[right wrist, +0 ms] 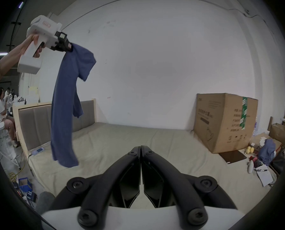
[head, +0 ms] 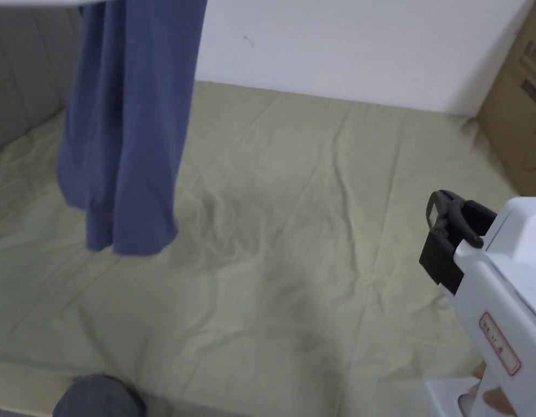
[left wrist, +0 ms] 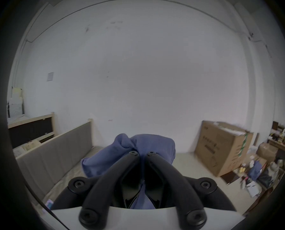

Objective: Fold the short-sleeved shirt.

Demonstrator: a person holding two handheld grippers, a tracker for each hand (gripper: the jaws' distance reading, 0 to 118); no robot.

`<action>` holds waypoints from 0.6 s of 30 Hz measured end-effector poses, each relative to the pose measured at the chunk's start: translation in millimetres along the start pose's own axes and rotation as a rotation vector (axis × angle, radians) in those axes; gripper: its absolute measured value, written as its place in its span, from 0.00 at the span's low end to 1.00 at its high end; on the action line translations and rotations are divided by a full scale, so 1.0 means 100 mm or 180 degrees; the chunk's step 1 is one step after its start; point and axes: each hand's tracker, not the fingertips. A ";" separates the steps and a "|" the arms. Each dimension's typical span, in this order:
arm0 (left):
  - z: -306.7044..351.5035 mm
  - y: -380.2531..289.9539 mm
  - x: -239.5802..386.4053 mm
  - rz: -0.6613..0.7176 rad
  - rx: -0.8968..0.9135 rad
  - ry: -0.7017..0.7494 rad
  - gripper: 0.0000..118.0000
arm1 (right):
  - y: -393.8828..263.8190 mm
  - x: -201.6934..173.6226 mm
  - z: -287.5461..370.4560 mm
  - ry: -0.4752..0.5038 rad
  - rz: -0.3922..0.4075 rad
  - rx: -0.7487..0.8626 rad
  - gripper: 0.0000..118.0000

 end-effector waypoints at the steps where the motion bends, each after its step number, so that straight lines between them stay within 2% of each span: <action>1: 0.00 0.07 0.12 0.0056 0.0022 -0.0069 0.00 | 0.02 0.04 0.05 -0.0067 -0.0018 0.0043 0.00; 6: -0.18 0.26 0.75 -0.0013 -0.0021 -0.0310 0.00 | 0.07 0.29 0.28 -0.0341 -0.0037 0.0127 0.00; 11: -0.54 -0.06 1.23 0.0005 -0.0439 -0.0585 0.00 | 0.03 0.49 0.45 -0.0576 -0.0038 0.0115 0.00; 15: -0.81 -0.74 1.57 -0.0193 -0.0921 -0.0684 0.00 | -0.03 0.61 0.55 -0.0717 -0.0078 0.0094 0.00; 18: -1.01 -1.51 1.79 -0.0327 -0.1430 -0.0683 0.00 | -0.10 0.68 0.57 -0.0801 -0.0091 0.0049 0.00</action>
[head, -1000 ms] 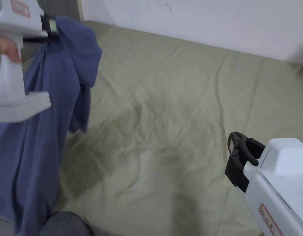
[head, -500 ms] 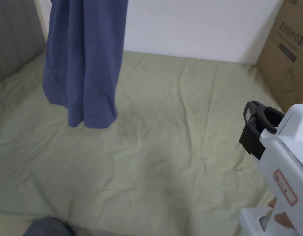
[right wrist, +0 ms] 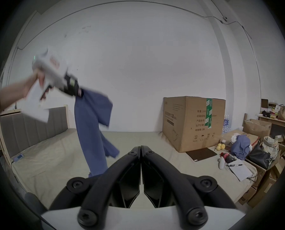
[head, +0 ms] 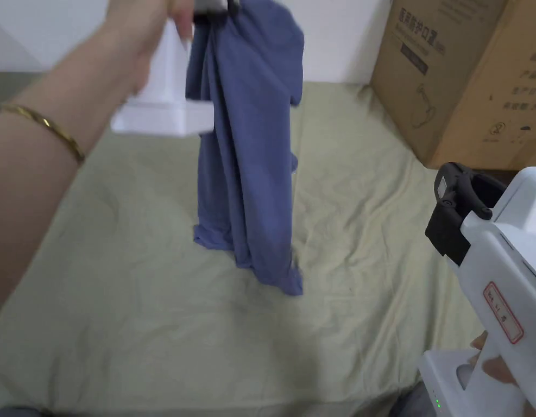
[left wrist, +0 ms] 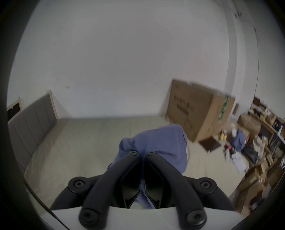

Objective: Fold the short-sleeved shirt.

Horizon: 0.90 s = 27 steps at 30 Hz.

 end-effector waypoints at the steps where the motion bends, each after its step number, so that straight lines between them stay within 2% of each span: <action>1: -0.25 -0.18 0.01 -0.0008 -0.0186 -0.0015 0.00 | -0.03 0.02 -0.01 -0.0027 0.0004 -0.0021 0.00; 8: -1.26 -1.74 0.22 -0.0151 -0.1462 0.0070 0.00 | -0.23 0.13 -0.17 -0.0108 -0.0105 -0.0253 0.00; 13: -1.40 -2.68 0.31 -0.0215 -0.1995 0.0141 0.02 | -0.32 0.14 -0.27 -0.0110 -0.0140 -0.0371 0.00; 15: -1.39 -2.87 0.29 -0.0181 -0.2049 0.0129 0.19 | -0.35 0.13 -0.31 -0.0101 -0.0148 -0.0403 0.00; 16: -1.37 -2.92 0.28 -0.0163 -0.2098 0.0126 0.30 | -0.35 0.12 -0.31 -0.0094 -0.0151 -0.0418 0.00; 17: -1.37 -2.91 0.25 -0.0153 -0.2116 0.0084 0.49 | -0.36 0.10 -0.33 -0.0081 -0.0153 -0.0430 0.00; 20: -1.24 -2.77 0.13 0.0053 -0.1764 0.0087 0.83 | -0.36 0.06 -0.35 -0.0038 -0.0116 -0.0434 0.00; 21: -1.24 -2.64 0.05 0.0182 -0.1557 0.0033 0.89 | -0.35 0.04 -0.36 -0.0019 -0.0099 -0.0432 0.00; 24: -0.96 -2.25 -0.18 0.0513 -0.0930 -0.0104 0.90 | -0.31 -0.02 -0.40 0.0035 -0.0056 -0.0410 0.00; 27: -0.60 -1.88 -0.40 0.0560 -0.0247 -0.0003 0.90 | -0.26 -0.08 -0.46 0.0094 -0.0042 -0.0367 0.00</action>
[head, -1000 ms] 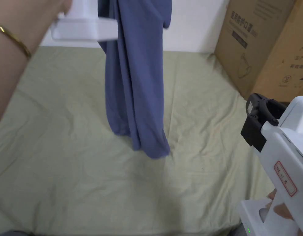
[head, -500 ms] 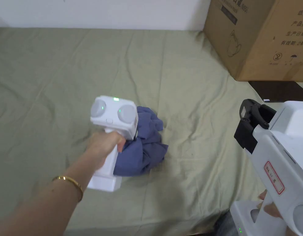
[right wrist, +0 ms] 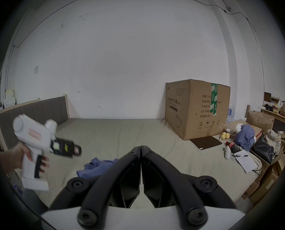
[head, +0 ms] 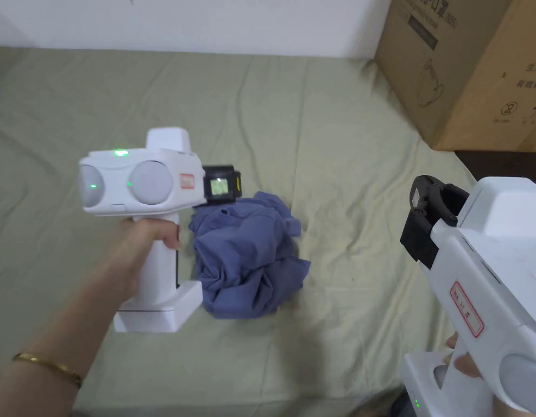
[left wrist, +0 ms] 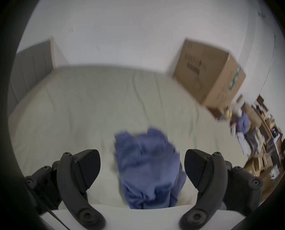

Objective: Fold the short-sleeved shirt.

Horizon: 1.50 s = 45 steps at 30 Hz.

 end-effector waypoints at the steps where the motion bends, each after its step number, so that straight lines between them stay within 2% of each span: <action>1: 0.16 0.09 -0.05 -0.0048 0.0238 0.0083 0.90 | 0.02 -0.03 -0.01 0.0018 0.0004 0.0025 0.00; 6: 0.82 0.11 -0.18 -0.0408 0.1175 0.0719 0.91 | 0.10 -0.15 -0.12 0.0114 0.0056 0.0136 0.00; 10: 1.08 -0.13 -0.27 -0.0543 0.1331 0.1058 0.89 | 0.10 -0.25 -0.21 0.0189 0.0057 0.0161 0.00; 11: 1.12 -0.20 -0.29 -0.0559 0.1335 0.1075 0.85 | 0.09 -0.27 -0.22 0.0204 0.0059 0.0159 0.00; 13: 1.16 -0.36 -0.32 -0.0598 0.1326 0.1116 0.66 | 0.06 -0.32 -0.24 0.0224 0.0066 0.0157 0.00; 14: 1.18 -0.42 -0.33 -0.0616 0.1327 0.1142 0.48 | 0.05 -0.34 -0.25 0.0243 0.0077 0.0146 0.00; 17: 1.18 -0.60 -0.35 -0.0687 0.1284 0.1152 0.04 | -0.03 -0.38 -0.25 0.0263 0.0085 0.0125 0.00; 18: 1.17 -0.66 -0.37 -0.0678 0.1246 0.1123 0.00 | -0.05 -0.39 -0.25 0.0272 0.0075 0.0098 0.00; 27: 1.14 -0.90 -0.43 -0.0442 0.0983 0.0901 0.00 | -0.20 -0.40 -0.27 0.0295 0.0019 -0.0064 0.00; 34: 0.96 -0.80 -0.48 -0.0220 0.0705 0.0811 0.00 | -0.21 -0.39 -0.32 0.0308 0.0015 -0.0106 0.00; 35: 0.89 -0.75 -0.49 -0.0176 0.0637 0.0786 0.01 | -0.21 -0.39 -0.32 0.0308 0.0022 -0.0107 0.00; 37: 0.71 -0.61 -0.53 -0.0123 0.0480 0.0677 0.16 | -0.21 -0.38 -0.34 0.0309 0.0035 -0.0111 0.00; 39: 0.47 -0.40 -0.54 -0.0055 0.0219 0.0619 0.55 | -0.20 -0.36 -0.37 0.0303 0.0045 -0.0116 0.00; 41: 0.20 -0.19 -0.55 0.0024 0.0007 0.0535 0.84 | -0.20 -0.34 -0.40 0.0300 0.0052 -0.0120 0.00; 42: 0.04 -0.08 -0.53 0.0082 -0.0069 0.0465 0.94 | -0.20 -0.33 -0.42 0.0302 0.0053 -0.0131 0.00; 43: -0.13 0.02 -0.54 0.0154 -0.0158 0.0394 1.00 | -0.20 -0.32 -0.44 0.0300 0.0052 -0.0140 0.00; 45: -0.47 0.17 -0.54 0.0296 -0.0374 0.0368 1.00 | -0.19 -0.30 -0.48 0.0282 0.0045 -0.0162 0.00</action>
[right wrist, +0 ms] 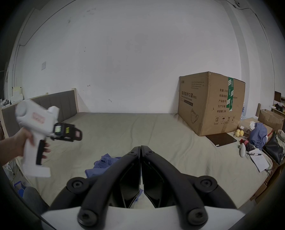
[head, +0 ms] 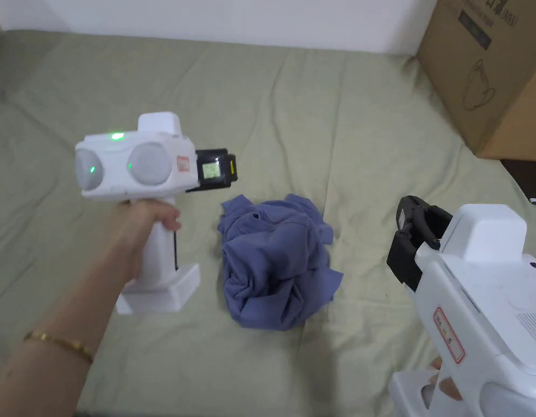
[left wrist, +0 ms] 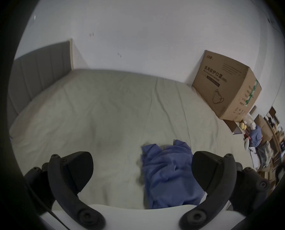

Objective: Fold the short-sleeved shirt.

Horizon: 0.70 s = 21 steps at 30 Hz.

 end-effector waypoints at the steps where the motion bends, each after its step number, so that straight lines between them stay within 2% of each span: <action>1: -0.17 0.09 0.07 -0.0046 -0.0169 0.0043 1.00 | 0.00 0.02 -0.02 -0.0014 -0.0003 -0.0011 0.00; 6: -0.99 0.29 0.34 -0.0489 -0.0730 0.0311 1.00 | -0.02 0.11 -0.15 -0.0116 -0.0054 -0.0101 0.00; 13: -1.77 0.22 0.49 -0.0537 -0.1430 0.0546 1.00 | -0.12 0.28 -0.34 -0.0250 -0.0064 -0.0289 0.00; 16: -1.94 0.11 0.48 -0.0628 -0.1551 0.0598 0.82 | -0.18 0.35 -0.40 -0.0299 -0.0083 -0.0363 0.00; 18: -2.00 0.04 0.46 -0.0515 -0.1708 0.0445 0.58 | -0.21 0.38 -0.44 -0.0336 -0.0092 -0.0409 0.00; 19: -1.98 0.03 0.45 -0.0329 -0.1702 0.0240 0.42 | -0.23 0.39 -0.45 -0.0346 -0.0103 -0.0425 0.00; 20: -1.95 0.03 0.45 -0.0209 -0.1587 0.0146 0.21 | -0.25 0.40 -0.45 -0.0358 -0.0116 -0.0443 0.00; 21: -2.03 0.06 0.42 -0.0289 -0.1575 0.0280 0.12 | -0.26 0.40 -0.46 -0.0368 -0.0128 -0.0460 0.00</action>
